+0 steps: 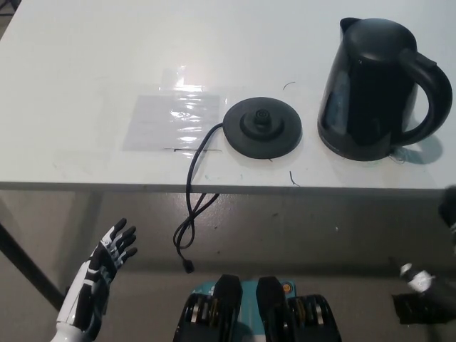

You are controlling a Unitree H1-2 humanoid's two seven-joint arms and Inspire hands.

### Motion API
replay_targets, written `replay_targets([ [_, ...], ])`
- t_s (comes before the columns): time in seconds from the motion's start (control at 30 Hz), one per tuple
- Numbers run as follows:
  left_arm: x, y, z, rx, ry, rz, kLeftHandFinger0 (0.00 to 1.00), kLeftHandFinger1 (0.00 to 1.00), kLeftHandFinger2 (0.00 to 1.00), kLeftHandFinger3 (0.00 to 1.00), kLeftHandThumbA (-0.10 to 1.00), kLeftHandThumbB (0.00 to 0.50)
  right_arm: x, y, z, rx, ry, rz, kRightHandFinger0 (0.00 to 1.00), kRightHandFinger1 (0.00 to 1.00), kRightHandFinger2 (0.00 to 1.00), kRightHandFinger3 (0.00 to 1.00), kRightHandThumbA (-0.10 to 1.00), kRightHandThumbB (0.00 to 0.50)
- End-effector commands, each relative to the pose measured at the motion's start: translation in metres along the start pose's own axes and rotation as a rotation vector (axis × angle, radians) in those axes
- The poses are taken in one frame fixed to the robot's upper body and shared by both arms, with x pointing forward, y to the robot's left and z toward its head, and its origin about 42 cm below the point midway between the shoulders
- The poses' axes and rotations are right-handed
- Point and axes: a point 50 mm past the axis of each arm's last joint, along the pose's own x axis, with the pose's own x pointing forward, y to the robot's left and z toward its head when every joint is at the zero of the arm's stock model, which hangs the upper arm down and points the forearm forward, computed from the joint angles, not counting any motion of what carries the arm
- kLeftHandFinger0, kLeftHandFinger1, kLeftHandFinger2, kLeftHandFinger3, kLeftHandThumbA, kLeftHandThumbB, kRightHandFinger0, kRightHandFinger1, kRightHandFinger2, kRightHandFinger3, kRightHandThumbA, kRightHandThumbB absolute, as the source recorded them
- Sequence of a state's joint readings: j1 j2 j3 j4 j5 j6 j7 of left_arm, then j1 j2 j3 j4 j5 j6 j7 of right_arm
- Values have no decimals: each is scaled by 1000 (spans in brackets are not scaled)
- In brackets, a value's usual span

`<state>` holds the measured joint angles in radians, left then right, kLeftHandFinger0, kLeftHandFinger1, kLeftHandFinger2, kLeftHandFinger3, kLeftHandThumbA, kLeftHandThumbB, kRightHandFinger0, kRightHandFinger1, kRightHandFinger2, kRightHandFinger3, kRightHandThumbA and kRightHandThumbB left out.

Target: A kettle and its base are kept separately on the desk infront of the robot and the robot uses its right hand to lift the kettle by its handle and places it on its base to align it correctly.

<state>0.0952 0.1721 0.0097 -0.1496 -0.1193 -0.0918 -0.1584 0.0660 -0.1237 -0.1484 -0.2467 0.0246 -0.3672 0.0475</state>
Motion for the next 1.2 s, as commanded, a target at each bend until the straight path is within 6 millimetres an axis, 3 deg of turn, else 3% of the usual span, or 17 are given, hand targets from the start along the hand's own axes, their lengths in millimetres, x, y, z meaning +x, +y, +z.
replay_targets([
  [0.0, 1, 0, 14, -4, -69, -19, 1000, 1000, 1000, 1000, 1000, 13, 36, -24, 40, 36, -127, -58, 1000, 1000, 1000, 1000, 991, 307],
  [0.17, 6, 1, 15, -5, -78, -22, 1000, 1000, 1000, 1000, 1000, 1, 82, -48, 66, 29, -178, -61, 1000, 1000, 1000, 1000, 990, 349],
  [0.27, 6, 2, 15, -2, -80, -27, 1000, 1000, 1000, 1000, 1000, 6, 102, -55, 69, 17, -180, -61, 1000, 1000, 1000, 1000, 1000, 384],
  [0.37, 7, 2, 14, 0, -77, -30, 1000, 1000, 1000, 1000, 1000, 8, 121, -60, 68, 3, -163, -23, 1000, 1000, 1000, 1000, 1000, 382],
  [0.6, 12, 1, 16, 15, -92, -44, 1000, 1000, 1000, 1000, 1000, 3, 166, -66, 52, 29, -85, -1, 1000, 1000, 1000, 1000, 928, 399],
  [0.67, 12, 0, 17, 21, -85, -45, 1000, 1000, 1000, 1000, 1000, 23, 175, -64, 45, 68, -60, 10, 1000, 1000, 1000, 1000, 938, 345],
  [0.8, 14, 0, 18, 21, -89, -43, 1000, 1000, 1000, 1000, 1000, 11, 195, -58, 37, 134, -27, 28, 1000, 1000, 1000, 1000, 931, 322],
  [0.9, 11, -1, 17, 20, -81, -45, 1000, 1000, 1000, 1000, 1000, 0, 206, -54, 27, 133, 26, 23, 1000, 1000, 1000, 1000, 951, 362],
  [1.1, 9, 0, 16, 27, -82, -43, 1000, 1000, 1000, 1000, 1000, 0, 221, -43, 13, 223, 105, 26, 1000, 1000, 1000, 1000, 943, 320],
  [1.17, 10, 1, 17, 22, -89, -41, 1000, 1000, 1000, 1000, 1000, 0, 228, -39, 8, 247, 135, 39, 1000, 1000, 1000, 1000, 926, 352],
])
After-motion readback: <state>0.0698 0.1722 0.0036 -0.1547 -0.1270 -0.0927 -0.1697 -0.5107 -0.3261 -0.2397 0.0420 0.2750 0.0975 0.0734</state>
